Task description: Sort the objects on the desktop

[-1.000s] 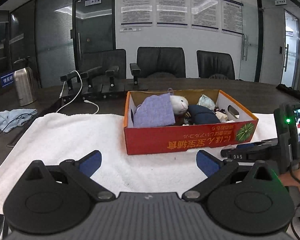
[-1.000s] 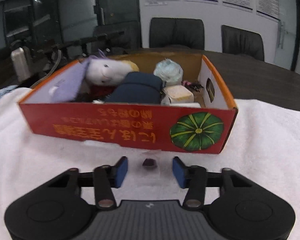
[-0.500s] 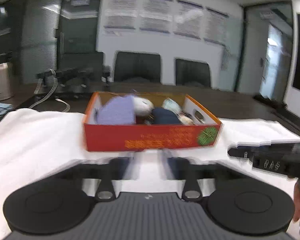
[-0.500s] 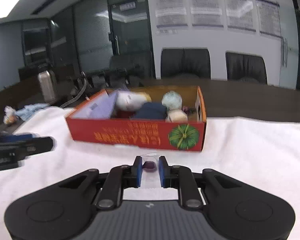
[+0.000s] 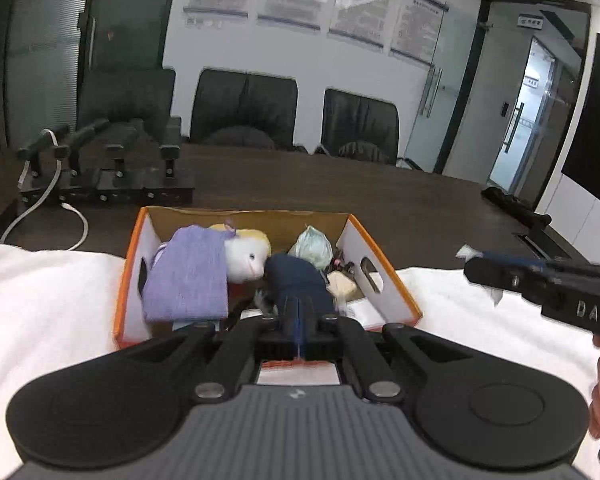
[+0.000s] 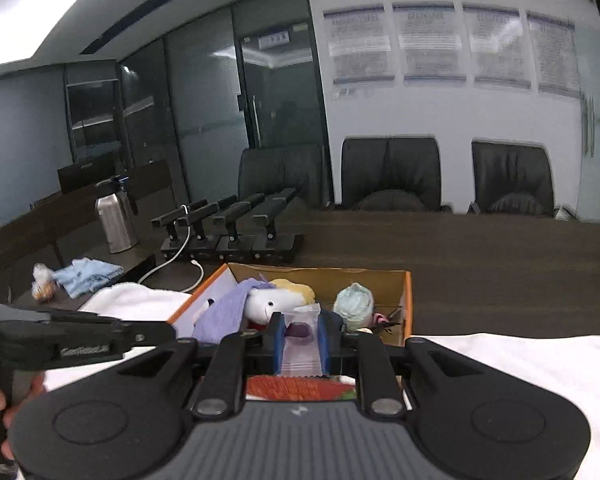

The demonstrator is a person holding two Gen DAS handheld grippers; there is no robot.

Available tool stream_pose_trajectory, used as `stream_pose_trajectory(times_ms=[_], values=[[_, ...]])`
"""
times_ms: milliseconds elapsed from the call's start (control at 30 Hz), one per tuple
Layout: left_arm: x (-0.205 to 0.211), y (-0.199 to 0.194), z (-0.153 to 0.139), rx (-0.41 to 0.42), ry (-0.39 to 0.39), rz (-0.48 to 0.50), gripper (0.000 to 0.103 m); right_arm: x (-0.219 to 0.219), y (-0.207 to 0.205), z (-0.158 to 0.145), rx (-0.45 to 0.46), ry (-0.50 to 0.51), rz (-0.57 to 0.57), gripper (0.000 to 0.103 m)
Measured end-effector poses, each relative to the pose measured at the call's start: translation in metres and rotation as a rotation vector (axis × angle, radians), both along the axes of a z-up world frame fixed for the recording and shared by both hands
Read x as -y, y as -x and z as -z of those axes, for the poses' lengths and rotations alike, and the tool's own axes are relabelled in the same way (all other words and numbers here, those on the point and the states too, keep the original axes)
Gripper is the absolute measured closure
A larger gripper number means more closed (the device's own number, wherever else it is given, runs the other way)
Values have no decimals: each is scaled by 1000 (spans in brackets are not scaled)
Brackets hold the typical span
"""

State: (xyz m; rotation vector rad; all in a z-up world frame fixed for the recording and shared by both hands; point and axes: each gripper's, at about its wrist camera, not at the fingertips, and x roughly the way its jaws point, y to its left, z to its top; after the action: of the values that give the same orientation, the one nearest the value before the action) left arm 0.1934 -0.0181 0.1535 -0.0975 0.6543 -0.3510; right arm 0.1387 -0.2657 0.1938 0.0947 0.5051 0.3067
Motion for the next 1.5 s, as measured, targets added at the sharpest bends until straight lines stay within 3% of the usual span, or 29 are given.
stream_pose_trajectory(times_ms=[133, 267, 433, 567, 667, 700, 767, 800, 833, 867, 900, 933, 1133, 1333, 1500], values=[[5, -63, 1, -179, 7, 46, 102, -1, -55, -8, -122, 27, -18, 87], [11, -116, 33, -360, -37, -16, 102, -5, -119, 3, -234, 138, 31, 87], [16, -155, 68, -445, -97, -74, 102, -1, -188, 51, -432, 186, 101, 87], [23, -170, 79, -491, -133, -62, 100, -1, -212, 91, -545, 237, 129, 87], [26, -178, 87, -561, -149, -78, 91, -7, -220, 107, -583, 279, 125, 84], [28, -179, 88, -553, -165, -84, 90, -9, -221, 109, -593, 286, 126, 84], [27, -179, 88, -552, -173, -100, 71, -10, -220, 111, -598, 283, 123, 79], [24, -179, 88, -558, -147, -104, 48, -10, -219, 111, -600, 276, 120, 74], [22, -177, 86, -560, -111, -98, 34, -11, -217, 109, -600, 267, 119, 69], [22, -175, 82, -556, -95, -98, 27, -12, -215, 106, -598, 263, 121, 64], [23, -172, 78, -549, -107, -108, 10, -13, -213, 103, -592, 265, 124, 53], [25, -168, 73, -533, -128, -124, 1, -14, -211, 98, -582, 264, 124, 49], [32, -138, 38, -484, -155, -102, 0, -16, -192, 64, -525, 244, 133, 27], [24, -109, 19, -421, -200, -162, 0, -12, -162, 44, -464, 163, 164, 9], [9, -78, 7, -322, -182, -204, 0, -18, -130, 36, -401, 156, 174, 0]])
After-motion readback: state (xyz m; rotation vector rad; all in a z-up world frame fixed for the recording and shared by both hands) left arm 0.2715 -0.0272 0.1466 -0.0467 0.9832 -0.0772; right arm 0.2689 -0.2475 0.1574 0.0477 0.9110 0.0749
